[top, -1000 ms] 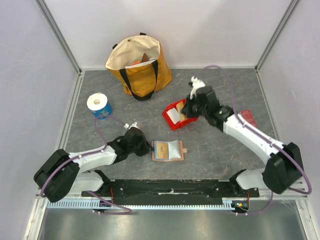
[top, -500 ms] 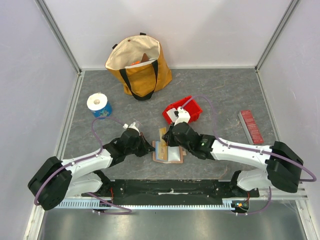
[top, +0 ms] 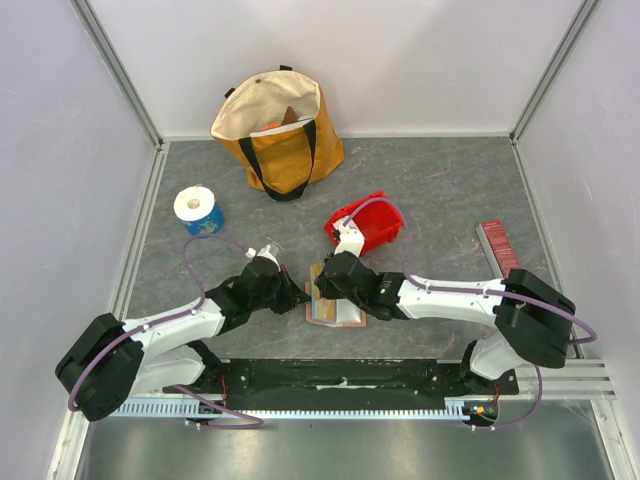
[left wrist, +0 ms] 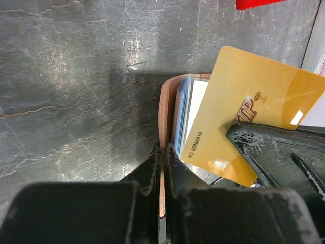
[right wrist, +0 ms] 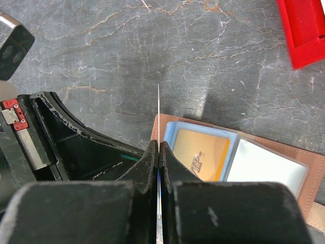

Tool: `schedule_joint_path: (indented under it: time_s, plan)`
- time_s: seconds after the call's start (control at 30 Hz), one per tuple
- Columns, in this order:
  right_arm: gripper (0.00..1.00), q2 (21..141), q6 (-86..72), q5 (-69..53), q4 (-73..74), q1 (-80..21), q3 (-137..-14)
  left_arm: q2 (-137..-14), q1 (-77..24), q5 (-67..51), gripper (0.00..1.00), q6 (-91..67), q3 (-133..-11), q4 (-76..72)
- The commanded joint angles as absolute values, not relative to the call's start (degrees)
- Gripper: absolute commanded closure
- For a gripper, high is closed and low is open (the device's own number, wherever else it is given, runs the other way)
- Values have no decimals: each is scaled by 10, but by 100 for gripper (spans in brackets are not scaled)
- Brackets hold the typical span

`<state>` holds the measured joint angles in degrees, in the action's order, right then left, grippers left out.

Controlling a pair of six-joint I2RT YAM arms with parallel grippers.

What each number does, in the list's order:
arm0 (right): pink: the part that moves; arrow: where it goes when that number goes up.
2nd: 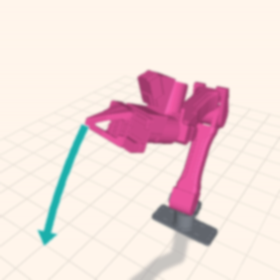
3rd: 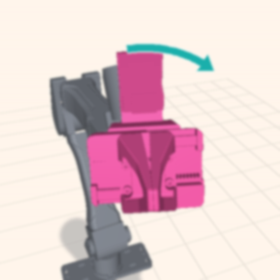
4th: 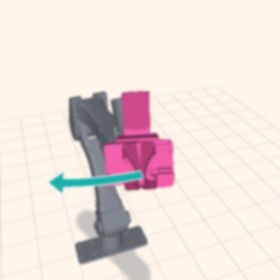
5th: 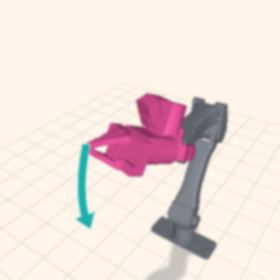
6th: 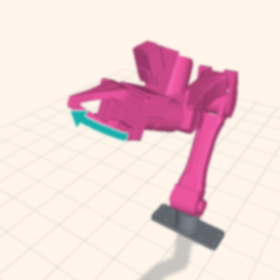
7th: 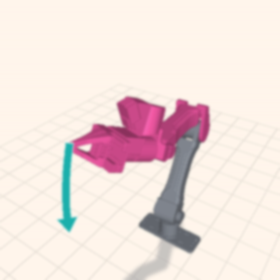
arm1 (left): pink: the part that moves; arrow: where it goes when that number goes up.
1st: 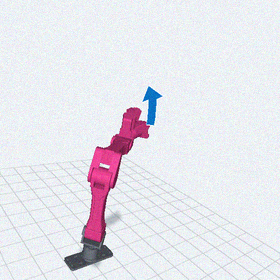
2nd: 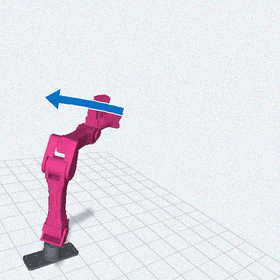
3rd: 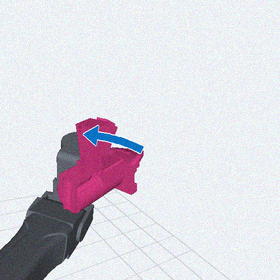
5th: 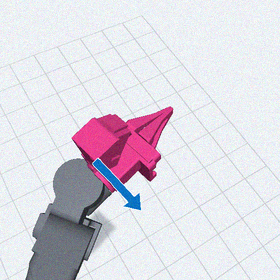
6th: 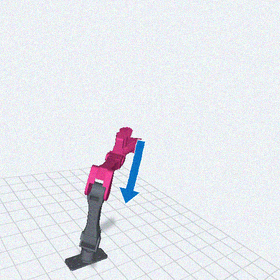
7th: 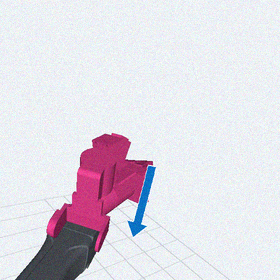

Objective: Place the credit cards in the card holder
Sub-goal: Insert the credit card into the card holder.

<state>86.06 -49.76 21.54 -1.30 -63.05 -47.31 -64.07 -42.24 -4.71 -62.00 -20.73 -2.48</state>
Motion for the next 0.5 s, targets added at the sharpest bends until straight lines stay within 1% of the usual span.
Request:
schedule_joint_path:
  time_s: [0.0,0.13,0.47]
  plan:
    - [100,875,-507,234,-35,-635,-500,-629,-425,-55,98,-640,-204,-54]
    - [100,891,-505,236,-19,-636,-509,-630,-425,-57,98,-640,-204,-56]
    - [100,889,-489,284,50,-655,-511,-617,-425,-53,98,-642,-200,-55]
